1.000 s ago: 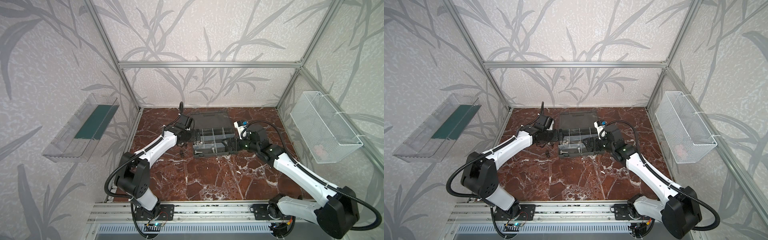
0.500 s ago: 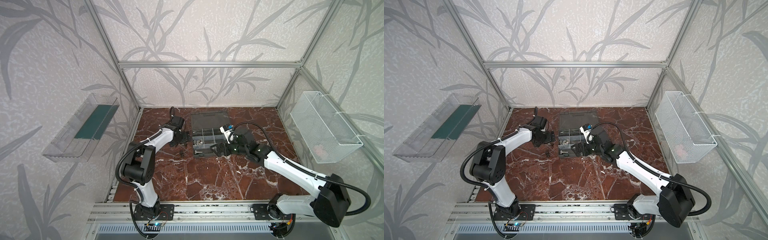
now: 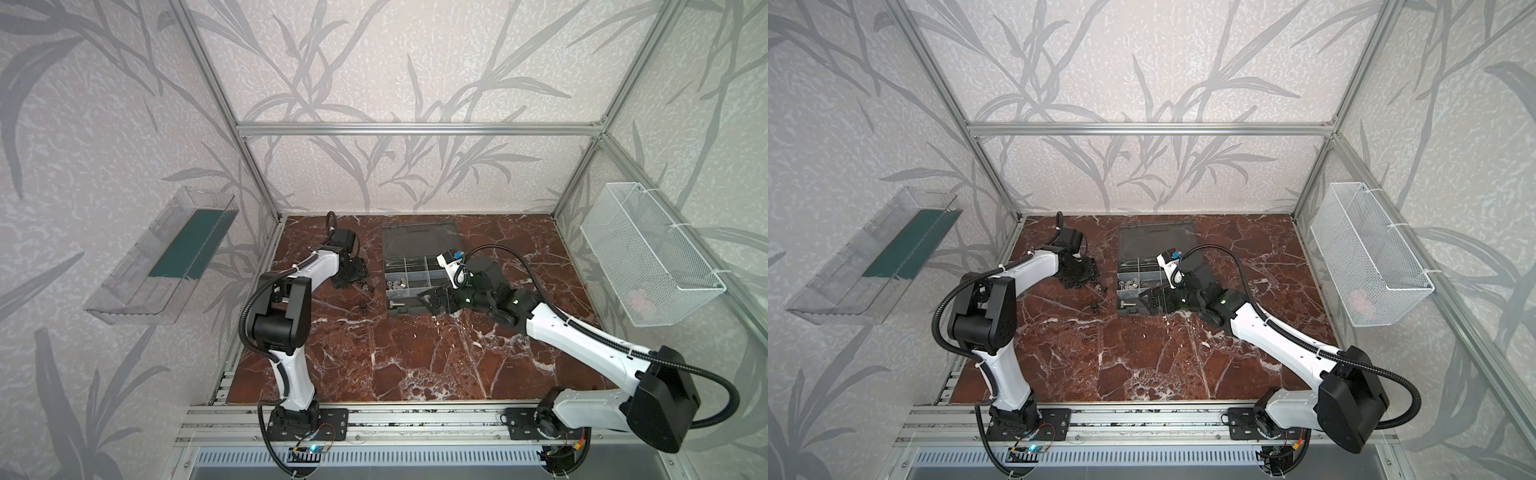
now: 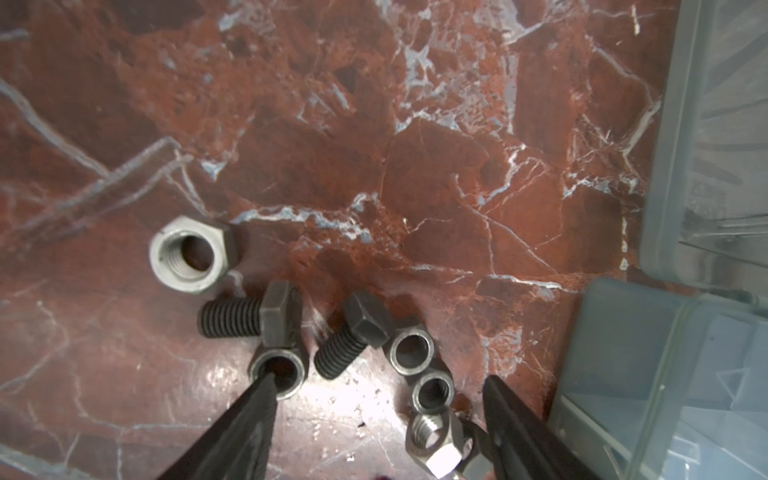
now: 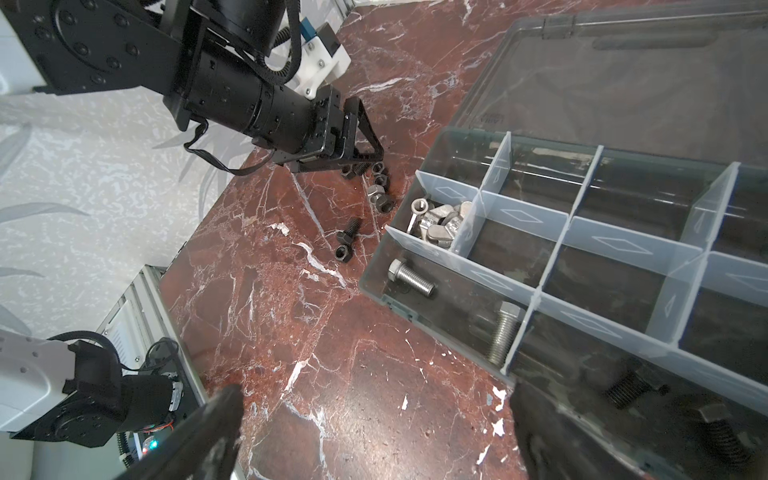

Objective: Sort the screws and nuts into containers
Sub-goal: 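Lower the left gripper onto another black bolt and close on its head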

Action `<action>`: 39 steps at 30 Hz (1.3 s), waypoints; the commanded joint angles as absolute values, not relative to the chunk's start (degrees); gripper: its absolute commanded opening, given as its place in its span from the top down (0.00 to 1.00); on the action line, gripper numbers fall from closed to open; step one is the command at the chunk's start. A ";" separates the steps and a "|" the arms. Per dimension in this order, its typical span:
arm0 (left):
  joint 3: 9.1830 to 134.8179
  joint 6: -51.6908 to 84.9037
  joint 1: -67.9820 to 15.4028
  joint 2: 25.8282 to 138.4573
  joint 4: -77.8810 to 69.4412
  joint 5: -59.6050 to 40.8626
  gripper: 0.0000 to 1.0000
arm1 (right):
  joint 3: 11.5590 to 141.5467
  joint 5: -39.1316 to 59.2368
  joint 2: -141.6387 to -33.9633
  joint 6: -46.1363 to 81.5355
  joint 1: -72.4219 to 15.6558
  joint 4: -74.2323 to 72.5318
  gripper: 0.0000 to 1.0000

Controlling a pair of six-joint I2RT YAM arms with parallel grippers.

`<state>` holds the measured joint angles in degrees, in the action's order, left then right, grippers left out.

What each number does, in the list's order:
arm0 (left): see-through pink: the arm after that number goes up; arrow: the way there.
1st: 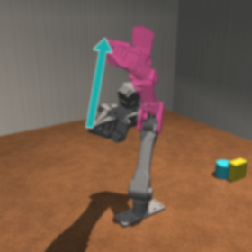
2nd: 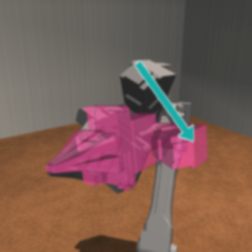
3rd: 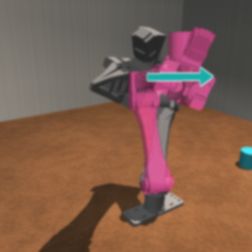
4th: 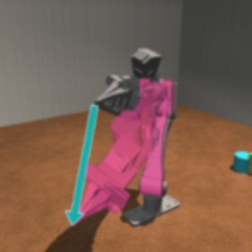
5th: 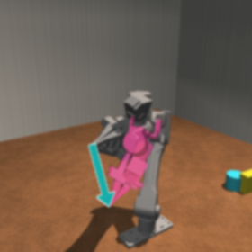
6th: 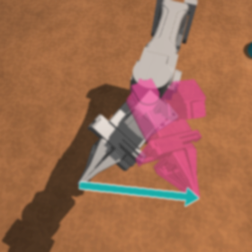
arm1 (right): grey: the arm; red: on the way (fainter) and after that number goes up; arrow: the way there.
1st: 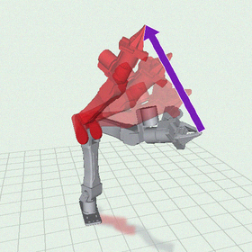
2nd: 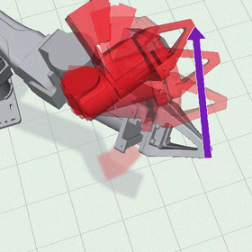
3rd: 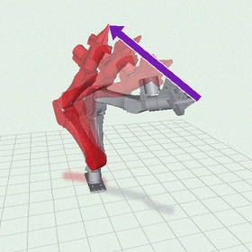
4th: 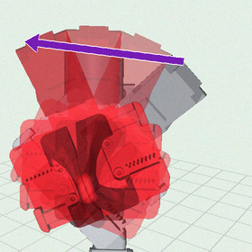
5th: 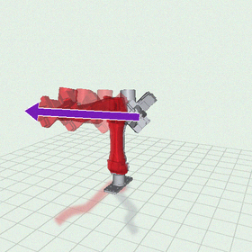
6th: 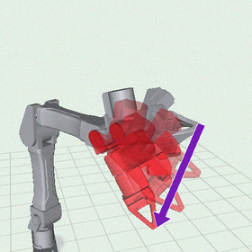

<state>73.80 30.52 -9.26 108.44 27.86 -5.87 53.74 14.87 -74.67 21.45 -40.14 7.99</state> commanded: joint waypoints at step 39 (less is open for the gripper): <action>72.15 28.65 -6.59 112.25 25.31 -3.74 0.79 | 51.68 14.68 -74.80 22.68 -40.87 6.18 0.01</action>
